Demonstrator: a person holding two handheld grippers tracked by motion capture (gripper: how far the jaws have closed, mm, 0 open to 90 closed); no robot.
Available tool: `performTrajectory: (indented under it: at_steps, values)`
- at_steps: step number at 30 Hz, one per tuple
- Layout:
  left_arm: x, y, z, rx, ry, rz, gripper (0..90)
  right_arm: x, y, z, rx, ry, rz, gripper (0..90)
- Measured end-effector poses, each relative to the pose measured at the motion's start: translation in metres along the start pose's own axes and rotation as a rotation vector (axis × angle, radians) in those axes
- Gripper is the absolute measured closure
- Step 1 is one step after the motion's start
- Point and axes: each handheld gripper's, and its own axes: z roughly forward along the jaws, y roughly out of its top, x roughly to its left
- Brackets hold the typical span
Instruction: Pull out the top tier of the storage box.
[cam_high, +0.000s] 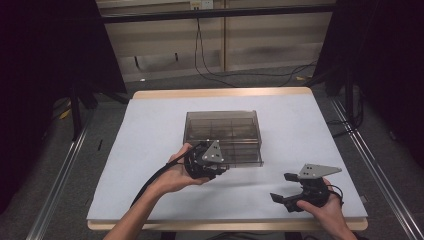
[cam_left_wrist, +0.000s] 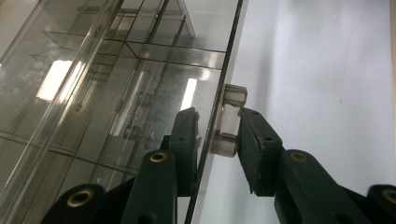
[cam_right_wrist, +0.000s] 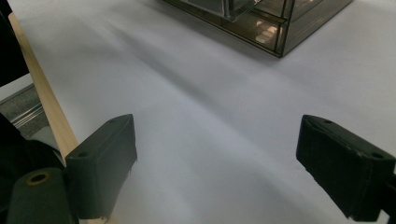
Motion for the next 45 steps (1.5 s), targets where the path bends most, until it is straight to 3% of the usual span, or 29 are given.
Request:
performTrajectory:
  at_steps: [12,34,40,41,45]
  values:
    - [-0.004,0.000,-0.001,0.003,0.000,0.017,69.2,0.000,0.000,0.000,0.000,0.001,0.000,12.2]
    - [-0.012,-0.002,-0.003,0.013,-0.016,0.008,69.3,0.000,0.000,0.000,0.003,0.000,0.005,12.2]
    - [-0.013,-0.003,-0.003,-0.007,-0.004,-0.004,68.0,0.000,0.000,0.000,0.002,0.002,0.002,12.2]
    - [-0.013,-0.004,-0.004,-0.002,-0.018,-0.012,66.1,0.000,0.000,0.000,0.000,0.002,0.001,12.2]
    - [-0.014,-0.010,-0.008,-0.046,0.008,-0.017,59.6,0.000,0.000,0.000,-0.002,0.002,0.001,12.2]
